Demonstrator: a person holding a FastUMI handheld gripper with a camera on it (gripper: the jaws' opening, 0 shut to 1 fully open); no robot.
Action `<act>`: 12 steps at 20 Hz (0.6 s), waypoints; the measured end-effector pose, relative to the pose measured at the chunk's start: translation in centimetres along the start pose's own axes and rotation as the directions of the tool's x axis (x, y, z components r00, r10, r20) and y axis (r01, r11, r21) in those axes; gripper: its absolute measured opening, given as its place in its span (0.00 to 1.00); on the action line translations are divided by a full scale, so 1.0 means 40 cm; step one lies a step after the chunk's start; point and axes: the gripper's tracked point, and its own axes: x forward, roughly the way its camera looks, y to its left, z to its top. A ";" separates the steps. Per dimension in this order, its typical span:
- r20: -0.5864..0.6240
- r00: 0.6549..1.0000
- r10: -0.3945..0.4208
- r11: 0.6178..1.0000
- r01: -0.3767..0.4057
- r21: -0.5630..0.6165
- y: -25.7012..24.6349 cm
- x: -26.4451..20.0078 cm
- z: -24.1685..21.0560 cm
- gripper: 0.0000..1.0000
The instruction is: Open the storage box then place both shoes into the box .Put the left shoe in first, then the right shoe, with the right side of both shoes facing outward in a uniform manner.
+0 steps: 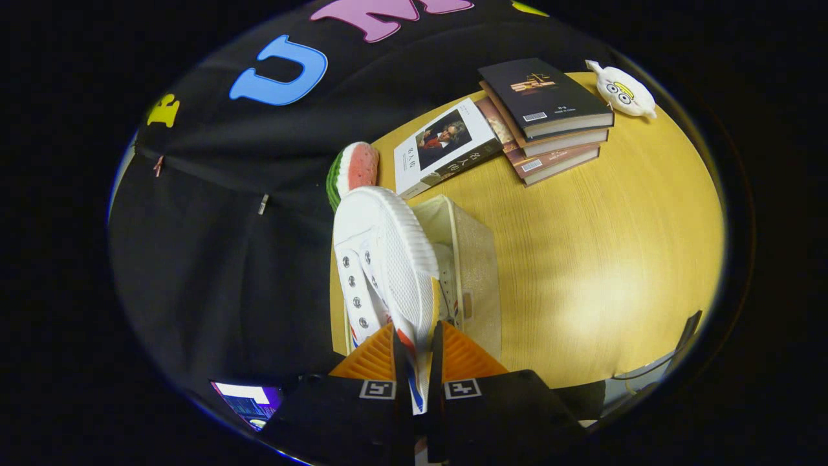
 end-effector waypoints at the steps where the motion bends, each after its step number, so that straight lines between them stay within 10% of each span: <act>1: 0.002 1.000 -0.004 1.000 0.004 0.010 0.004 0.011 0.000 0.13; 6: 0.018 1.000 -0.016 0.999 0.015 0.042 0.009 0.046 -0.004 0.18; 11: 0.159 0.986 0.047 0.999 -0.047 0.001 0.063 -0.021 0.060 0.98; 12: 0.191 0.981 0.036 0.999 -0.032 -0.024 0.059 -0.046 0.071 0.99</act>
